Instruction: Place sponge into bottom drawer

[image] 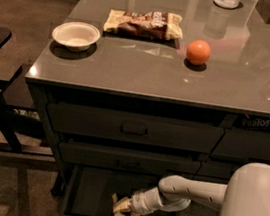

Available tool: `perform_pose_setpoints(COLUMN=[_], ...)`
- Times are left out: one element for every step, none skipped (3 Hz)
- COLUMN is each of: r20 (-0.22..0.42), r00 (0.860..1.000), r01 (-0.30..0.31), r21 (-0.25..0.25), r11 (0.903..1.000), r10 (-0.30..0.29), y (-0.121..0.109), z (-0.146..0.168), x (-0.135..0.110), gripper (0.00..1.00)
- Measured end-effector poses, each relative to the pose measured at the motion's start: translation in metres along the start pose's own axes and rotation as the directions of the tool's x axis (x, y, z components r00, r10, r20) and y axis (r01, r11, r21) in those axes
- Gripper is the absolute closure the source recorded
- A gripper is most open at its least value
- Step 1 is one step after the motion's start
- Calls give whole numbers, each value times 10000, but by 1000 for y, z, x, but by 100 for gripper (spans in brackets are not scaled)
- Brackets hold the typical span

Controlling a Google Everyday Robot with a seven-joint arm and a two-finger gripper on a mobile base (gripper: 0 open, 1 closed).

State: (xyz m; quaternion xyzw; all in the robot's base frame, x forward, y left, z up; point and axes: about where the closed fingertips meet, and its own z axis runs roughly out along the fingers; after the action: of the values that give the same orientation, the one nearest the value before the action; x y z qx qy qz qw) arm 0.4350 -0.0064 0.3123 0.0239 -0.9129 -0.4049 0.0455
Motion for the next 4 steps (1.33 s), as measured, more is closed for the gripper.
perform_pose_setpoints(r20=[340,371,478,1131], r00=[9987,9985,9970,9884], r01=[-400,-427,-625,-1007], r21=[316,340,253,-88], r11=[9987,9985,9977,9949], r10=[390,414,612,1010], y=[-13,-14,-16,-28], z=[9,10,18,32], x=[-23,-25,-26,-38], gripper=[100,100,100,100])
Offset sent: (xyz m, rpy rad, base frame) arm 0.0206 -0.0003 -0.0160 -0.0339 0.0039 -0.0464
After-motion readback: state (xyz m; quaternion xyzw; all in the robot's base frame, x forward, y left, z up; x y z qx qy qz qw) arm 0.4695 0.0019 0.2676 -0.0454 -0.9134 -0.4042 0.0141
